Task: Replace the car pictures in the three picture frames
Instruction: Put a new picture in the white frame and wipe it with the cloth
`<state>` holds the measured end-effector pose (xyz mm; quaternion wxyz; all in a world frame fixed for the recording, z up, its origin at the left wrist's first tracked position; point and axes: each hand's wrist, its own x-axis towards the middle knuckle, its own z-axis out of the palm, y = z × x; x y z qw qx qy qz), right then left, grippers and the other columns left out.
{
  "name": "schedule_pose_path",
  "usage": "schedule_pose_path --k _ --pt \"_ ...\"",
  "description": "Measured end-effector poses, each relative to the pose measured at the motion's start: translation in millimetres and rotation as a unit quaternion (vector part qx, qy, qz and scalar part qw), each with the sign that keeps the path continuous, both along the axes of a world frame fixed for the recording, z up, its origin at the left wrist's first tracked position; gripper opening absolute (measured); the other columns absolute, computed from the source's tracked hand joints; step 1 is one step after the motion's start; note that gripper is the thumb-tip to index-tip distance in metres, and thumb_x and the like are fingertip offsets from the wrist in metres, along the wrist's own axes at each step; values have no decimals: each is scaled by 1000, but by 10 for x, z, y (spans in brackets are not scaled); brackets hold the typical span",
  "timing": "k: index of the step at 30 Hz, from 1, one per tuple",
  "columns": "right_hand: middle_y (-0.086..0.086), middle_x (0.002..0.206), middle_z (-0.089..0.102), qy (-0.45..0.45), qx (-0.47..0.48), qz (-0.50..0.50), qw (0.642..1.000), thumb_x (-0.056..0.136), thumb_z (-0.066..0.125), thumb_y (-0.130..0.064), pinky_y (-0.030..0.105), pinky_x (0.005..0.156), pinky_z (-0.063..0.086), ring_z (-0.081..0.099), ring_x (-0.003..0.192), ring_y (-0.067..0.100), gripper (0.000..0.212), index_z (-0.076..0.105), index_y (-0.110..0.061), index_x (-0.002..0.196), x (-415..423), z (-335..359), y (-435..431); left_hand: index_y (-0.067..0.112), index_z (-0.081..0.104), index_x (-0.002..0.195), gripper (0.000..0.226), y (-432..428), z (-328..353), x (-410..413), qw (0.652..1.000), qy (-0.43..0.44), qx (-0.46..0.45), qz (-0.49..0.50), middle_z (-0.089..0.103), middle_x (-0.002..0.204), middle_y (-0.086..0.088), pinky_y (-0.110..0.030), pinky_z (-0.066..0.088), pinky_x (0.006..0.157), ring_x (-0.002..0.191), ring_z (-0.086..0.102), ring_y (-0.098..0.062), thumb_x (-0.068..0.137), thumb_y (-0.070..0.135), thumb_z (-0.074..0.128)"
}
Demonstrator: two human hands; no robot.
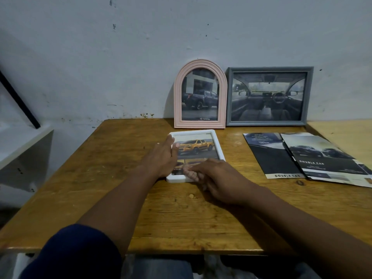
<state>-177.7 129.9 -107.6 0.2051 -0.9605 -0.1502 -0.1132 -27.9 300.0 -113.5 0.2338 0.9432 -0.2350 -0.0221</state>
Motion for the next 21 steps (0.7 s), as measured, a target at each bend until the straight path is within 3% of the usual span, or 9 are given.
schedule_pose_path --k 3,5,8,11,13,16,18,21 --pt "-4 129 64 -35 -82 -42 995 91 57 -23 35 97 40 51 119 17 45 57 -27 136 -129 -88 -261 23 12 163 62 -18 67 -11 998 -29 56 -12 28 166 -9 -52 28 117 152 24 -35 108 51 19" --pt "-2 125 65 -39 -83 -55 994 90 57 -22 35 96 39 50 118 19 42 59 -25 132 -182 -111 -319 25 7 163 64 -11 76 -22 997 -37 72 -21 22 168 -9 -51 23 119 154 19 -35 107 53 18" --pt "-5 104 66 -70 90 -100 989 93 52 -10 29 85 45 56 101 16 34 66 -25 120 -194 -25 -330 29 6 163 65 32 104 -65 997 -50 44 -49 14 169 -10 -49 17 122 155 12 -32 106 56 20" --pt "-13 98 63 -118 202 -197 952 98 52 -6 14 75 41 57 91 0 28 66 -21 117 45 240 -408 31 21 161 61 48 148 -71 990 -124 -25 -58 23 168 -4 -48 24 120 155 16 -23 105 55 26" --pt "-5 100 63 -102 191 -238 947 99 50 -10 21 76 42 57 91 7 25 64 -16 119 364 389 -483 32 23 160 63 43 173 -80 992 -108 -44 -52 24 168 0 -49 23 121 155 15 -20 103 59 26" --pt "1 105 64 -15 154 -246 957 101 48 -16 34 85 47 59 102 22 22 63 -16 117 869 334 -588 32 15 162 75 50 124 -121 995 -9 -23 -93 12 170 3 -44 10 124 156 4 -16 97 68 25" --pt "5 119 64 56 123 -229 964 102 44 -26 43 94 47 57 110 26 28 58 -21 126 1056 144 -614 34 6 163 86 64 25 -139 991 29 -2 -127 0 171 4 -42 2 124 156 -8 -12 90 76 24" --pt "6 149 47 77 35 -201 976 104 34 -38 47 105 39 44 133 29 47 39 -24 149 1139 -57 -654 35 -6 162 91 75 -107 -108 991 21 29 -130 -17 169 7 -38 -2 122 153 -19 -9 89 81 23"
